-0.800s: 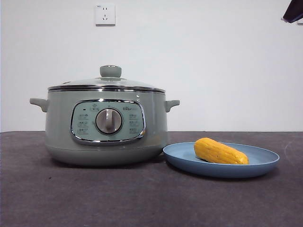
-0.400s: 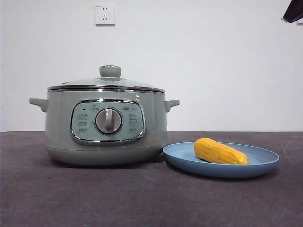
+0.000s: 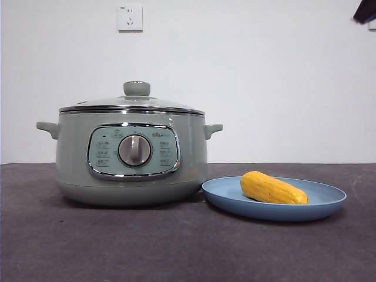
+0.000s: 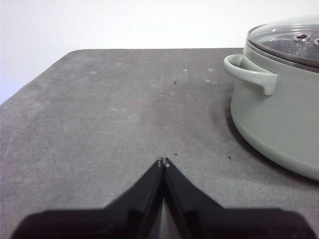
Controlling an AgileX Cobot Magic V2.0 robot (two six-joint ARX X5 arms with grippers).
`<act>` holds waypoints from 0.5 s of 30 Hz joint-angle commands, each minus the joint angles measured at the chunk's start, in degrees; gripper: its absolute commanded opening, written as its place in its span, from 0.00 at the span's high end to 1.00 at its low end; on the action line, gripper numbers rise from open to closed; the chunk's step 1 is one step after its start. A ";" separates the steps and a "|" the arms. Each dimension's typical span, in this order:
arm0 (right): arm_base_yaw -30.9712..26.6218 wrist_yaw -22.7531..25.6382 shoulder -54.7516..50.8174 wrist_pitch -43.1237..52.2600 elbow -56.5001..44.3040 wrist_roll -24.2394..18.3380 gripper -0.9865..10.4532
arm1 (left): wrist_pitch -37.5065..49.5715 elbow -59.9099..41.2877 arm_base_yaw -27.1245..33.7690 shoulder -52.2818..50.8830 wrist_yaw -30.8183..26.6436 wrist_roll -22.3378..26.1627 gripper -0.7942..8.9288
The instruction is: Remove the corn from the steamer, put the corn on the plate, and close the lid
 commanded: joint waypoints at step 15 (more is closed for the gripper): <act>-17.05 0.28 -23.12 31.56 -18.49 4.81 0.91 | 0.31 -0.79 0.22 -0.15 0.33 -0.39 0.92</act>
